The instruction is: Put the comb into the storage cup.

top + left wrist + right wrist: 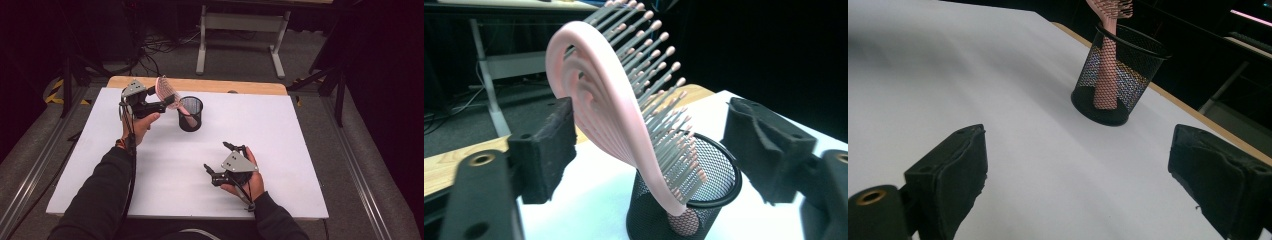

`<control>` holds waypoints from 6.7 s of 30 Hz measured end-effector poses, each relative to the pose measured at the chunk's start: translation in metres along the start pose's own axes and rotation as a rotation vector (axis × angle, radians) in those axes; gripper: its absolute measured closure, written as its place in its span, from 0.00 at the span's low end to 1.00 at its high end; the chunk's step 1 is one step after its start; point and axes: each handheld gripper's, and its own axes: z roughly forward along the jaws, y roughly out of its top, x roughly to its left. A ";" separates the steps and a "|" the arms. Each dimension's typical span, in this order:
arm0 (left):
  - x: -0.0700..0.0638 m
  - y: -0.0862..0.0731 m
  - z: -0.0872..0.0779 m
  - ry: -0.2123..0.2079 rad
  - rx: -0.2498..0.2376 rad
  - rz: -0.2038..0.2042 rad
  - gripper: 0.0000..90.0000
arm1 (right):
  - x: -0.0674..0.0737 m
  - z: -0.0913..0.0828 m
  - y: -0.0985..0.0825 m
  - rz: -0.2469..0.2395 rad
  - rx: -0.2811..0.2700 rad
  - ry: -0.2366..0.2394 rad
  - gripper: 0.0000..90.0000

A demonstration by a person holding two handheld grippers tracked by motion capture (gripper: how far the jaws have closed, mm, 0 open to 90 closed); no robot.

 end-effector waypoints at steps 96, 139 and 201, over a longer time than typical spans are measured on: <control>-0.072 -0.050 -0.066 -0.153 0.053 0.403 0.09 | -0.010 -0.011 0.004 -0.011 -0.036 -0.063 0.11; -0.073 -0.088 -0.104 -0.157 0.156 0.459 0.09 | -0.019 -0.032 -0.006 0.000 -0.023 -0.108 0.11; -0.041 -0.128 -0.163 -0.027 0.216 0.355 0.07 | -0.024 -0.067 -0.039 0.029 0.018 -0.146 0.10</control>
